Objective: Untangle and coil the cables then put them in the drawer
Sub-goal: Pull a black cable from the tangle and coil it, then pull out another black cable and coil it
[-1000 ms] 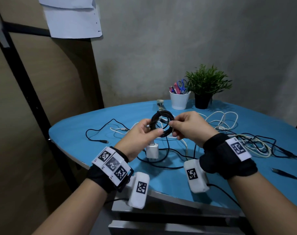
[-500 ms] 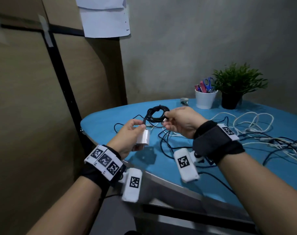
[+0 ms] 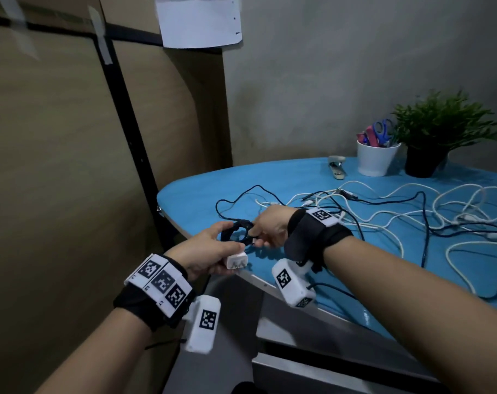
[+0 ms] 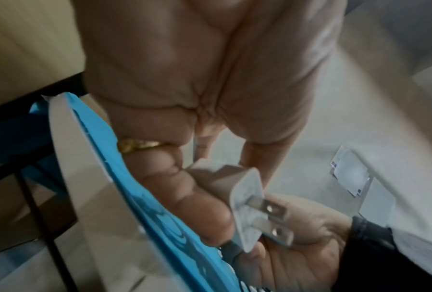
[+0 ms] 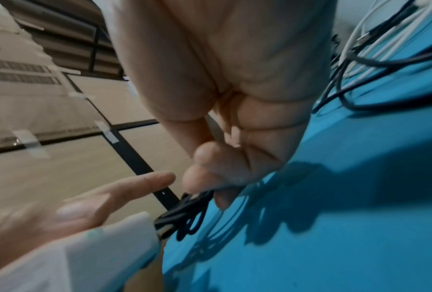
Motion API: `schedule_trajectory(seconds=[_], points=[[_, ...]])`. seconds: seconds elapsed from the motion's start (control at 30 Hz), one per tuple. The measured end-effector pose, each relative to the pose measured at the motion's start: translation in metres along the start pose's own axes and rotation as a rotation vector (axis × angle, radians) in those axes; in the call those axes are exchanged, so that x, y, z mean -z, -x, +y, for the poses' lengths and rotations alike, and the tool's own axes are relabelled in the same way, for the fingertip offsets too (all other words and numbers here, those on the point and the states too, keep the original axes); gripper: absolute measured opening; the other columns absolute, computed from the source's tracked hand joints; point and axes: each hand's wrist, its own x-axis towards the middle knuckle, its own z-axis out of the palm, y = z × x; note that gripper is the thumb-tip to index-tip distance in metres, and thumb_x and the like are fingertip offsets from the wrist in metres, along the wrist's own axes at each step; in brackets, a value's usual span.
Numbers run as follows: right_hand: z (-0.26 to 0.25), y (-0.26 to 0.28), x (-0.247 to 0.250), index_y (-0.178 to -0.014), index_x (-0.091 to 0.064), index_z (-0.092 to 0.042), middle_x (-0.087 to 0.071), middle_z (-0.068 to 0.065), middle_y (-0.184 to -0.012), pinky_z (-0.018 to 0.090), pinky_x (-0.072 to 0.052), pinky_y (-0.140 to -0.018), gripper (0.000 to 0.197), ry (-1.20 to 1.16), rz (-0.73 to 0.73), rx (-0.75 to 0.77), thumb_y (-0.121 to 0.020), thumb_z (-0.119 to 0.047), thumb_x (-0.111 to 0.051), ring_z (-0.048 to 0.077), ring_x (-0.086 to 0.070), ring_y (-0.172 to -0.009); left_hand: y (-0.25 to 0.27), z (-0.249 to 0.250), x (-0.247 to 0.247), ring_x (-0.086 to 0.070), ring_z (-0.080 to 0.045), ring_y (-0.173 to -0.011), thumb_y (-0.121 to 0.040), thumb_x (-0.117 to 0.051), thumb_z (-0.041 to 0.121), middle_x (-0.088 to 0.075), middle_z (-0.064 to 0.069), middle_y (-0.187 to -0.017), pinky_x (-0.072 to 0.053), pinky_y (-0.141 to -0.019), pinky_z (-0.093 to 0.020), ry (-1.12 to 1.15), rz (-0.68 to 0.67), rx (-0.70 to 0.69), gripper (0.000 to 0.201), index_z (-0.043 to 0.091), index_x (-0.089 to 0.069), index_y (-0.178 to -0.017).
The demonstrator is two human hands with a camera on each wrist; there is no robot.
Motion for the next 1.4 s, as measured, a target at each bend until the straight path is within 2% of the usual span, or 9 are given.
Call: schedule_trajectory(seconds=[0.27, 0.37, 0.6, 0.87, 1.0, 1.1, 1.23, 1.3, 1.4], points=[[-0.03, -0.027, 0.002, -0.116, -0.06, -0.002, -0.063, 0.008, -0.092, 0.017, -0.046, -0.041, 0.03, 0.537, 0.142, 0.145, -0.088, -0.009, -0.054, 0.018, -0.056, -0.066, -0.019, -0.008, 0.019, -0.064, -0.02, -0.061, -0.084, -0.066, 0.011, -0.062, -0.015, -0.092, -0.054, -0.059, -0.029, 0.001, 0.098, 0.05, 0.058, 0.005, -0.039, -0.136], [-0.043, -0.039, -0.001, -0.118, -0.061, -0.006, -0.064, 0.009, -0.116, 0.03, -0.054, -0.075, 0.031, 0.867, 0.179, 0.114, -0.089, -0.015, -0.054, 0.024, -0.063, -0.095, -0.024, -0.007, 0.023, -0.065, -0.021, -0.064, -0.083, -0.068, 0.012, -0.062, -0.014, -0.094, -0.056, -0.061, -0.029, -0.037, 0.087, 0.061, 0.058, 0.006, -0.041, -0.134], [-0.05, -0.099, -0.003, -0.065, -0.061, -0.013, -0.067, 0.006, -0.067, 0.043, -0.057, -0.073, 0.015, 1.194, 0.142, 0.013, -0.065, -0.026, -0.067, 0.029, -0.066, -0.068, -0.029, -0.006, 0.029, -0.067, -0.016, -0.058, -0.083, -0.068, 0.012, -0.062, -0.016, -0.096, -0.056, -0.052, -0.025, -0.03, 0.078, 0.086, 0.059, 0.005, -0.041, -0.135], [-0.055, -0.045, 0.032, -0.07, -0.061, -0.004, -0.06, 0.008, -0.065, 0.032, -0.053, -0.064, 0.002, 1.123, 0.326, 0.064, -0.072, -0.006, -0.06, 0.029, -0.061, -0.069, -0.048, 0.001, 0.03, -0.067, -0.027, -0.092, -0.086, -0.06, 0.006, -0.04, -0.018, -0.139, -0.059, -0.071, -0.03, -0.028, 0.088, 0.095, 0.064, 0.005, -0.03, -0.142], [-0.041, -0.031, 0.059, -0.076, -0.05, -0.001, -0.055, 0.014, -0.09, 0.033, -0.043, -0.07, 0.016, 1.023, 0.456, 0.046, -0.09, -0.007, -0.046, 0.033, -0.06, -0.092, -0.06, 0.012, 0.016, -0.064, -0.024, -0.081, -0.084, -0.059, -0.003, -0.051, -0.019, -0.118, -0.058, -0.061, -0.023, 0.043, 0.061, 0.098, 0.069, 0.005, -0.025, -0.144], [-0.031, -0.022, 0.076, -0.071, -0.043, -0.004, -0.05, 0.012, -0.084, 0.032, -0.04, -0.069, 0.023, 0.931, 0.529, 0.032, -0.093, -0.009, -0.042, 0.029, -0.052, -0.082, -0.07, 0.02, 0.002, -0.062, -0.026, -0.086, -0.082, -0.06, -0.011, -0.047, -0.019, -0.119, -0.058, -0.06, -0.024, 0.067, 0.047, 0.071, 0.069, 0.007, -0.028, -0.141], [-0.026, -0.008, 0.094, -0.06, -0.042, -0.007, -0.048, 0.009, -0.065, 0.029, -0.038, -0.051, 0.028, 0.775, 0.543, 0.017, -0.087, -0.003, -0.046, 0.026, -0.048, -0.064, -0.076, 0.03, -0.009, -0.061, -0.024, -0.071, -0.082, -0.067, 0.004, -0.058, -0.018, -0.098, -0.055, -0.055, -0.028, -0.275, 0.09, 0.079, 0.034, 0.011, -0.05, -0.11], [-0.024, 0.0, 0.104, -0.061, -0.044, -0.013, -0.054, 0.01, -0.076, 0.03, -0.046, -0.061, 0.025, 0.629, 0.527, 0.095, -0.083, -0.006, -0.053, 0.026, -0.051, -0.07, -0.075, 0.037, -0.009, -0.058, -0.024, -0.06, -0.085, -0.066, 0.014, -0.061, -0.015, -0.077, -0.053, -0.057, -0.032, -0.534, 0.087, 0.06, 0.014, 0.011, -0.053, -0.089], [-0.022, 0.016, 0.115, -0.071, -0.048, -0.016, -0.065, 0.012, -0.085, 0.03, -0.052, -0.069, 0.019, 0.343, 0.534, 0.249, -0.084, -0.004, -0.053, 0.024, -0.058, -0.074, -0.069, 0.054, -0.011, -0.064, -0.028, -0.082, -0.087, -0.06, 0.032, -0.065, -0.016, -0.093, -0.053, -0.075, -0.036, -0.874, 0.153, -0.047, 0.023, 0.01, -0.06, -0.092]])
